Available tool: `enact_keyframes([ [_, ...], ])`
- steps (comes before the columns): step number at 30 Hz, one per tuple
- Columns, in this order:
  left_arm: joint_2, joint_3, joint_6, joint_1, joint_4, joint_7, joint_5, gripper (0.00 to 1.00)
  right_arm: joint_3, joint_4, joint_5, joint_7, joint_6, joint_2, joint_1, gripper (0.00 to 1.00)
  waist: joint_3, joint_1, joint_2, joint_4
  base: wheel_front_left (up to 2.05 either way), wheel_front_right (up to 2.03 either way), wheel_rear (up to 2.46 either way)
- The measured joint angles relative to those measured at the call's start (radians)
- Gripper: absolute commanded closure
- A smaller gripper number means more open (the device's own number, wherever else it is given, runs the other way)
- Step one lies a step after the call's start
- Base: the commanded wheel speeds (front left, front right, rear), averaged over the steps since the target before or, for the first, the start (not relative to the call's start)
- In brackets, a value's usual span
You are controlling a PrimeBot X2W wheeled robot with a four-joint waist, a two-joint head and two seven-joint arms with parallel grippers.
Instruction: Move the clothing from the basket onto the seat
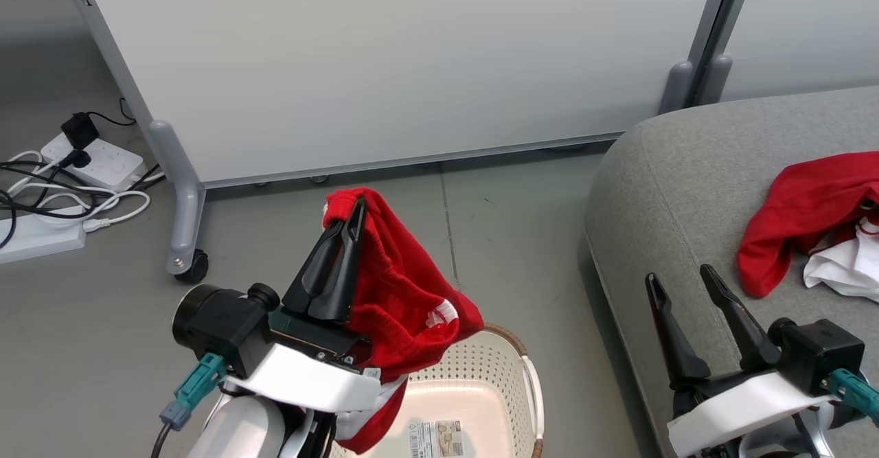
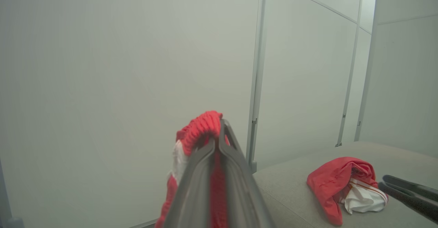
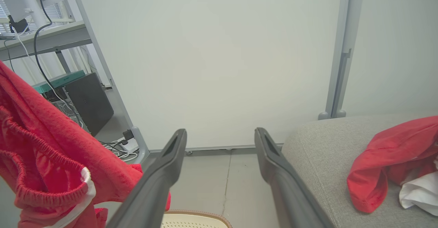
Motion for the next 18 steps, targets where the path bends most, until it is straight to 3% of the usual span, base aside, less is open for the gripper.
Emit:
enact_keyframes([
  [15,0.001,-0.009,0.005,0.0,0.001,-0.001,-0.005,1.0,0.014,0.0,0.012,-0.002,0.0,0.0,-0.004,0.0,-0.006,-0.0001,0.0,0.006,0.0,0.0,0.0],
  [18,0.001,-0.013,0.005,-0.003,-0.001,-0.002,-0.005,1.0,0.063,0.0,0.024,-0.008,0.0,-0.001,-0.036,0.0,-0.003,0.0,0.0,0.009,0.0,0.0,0.0],
])
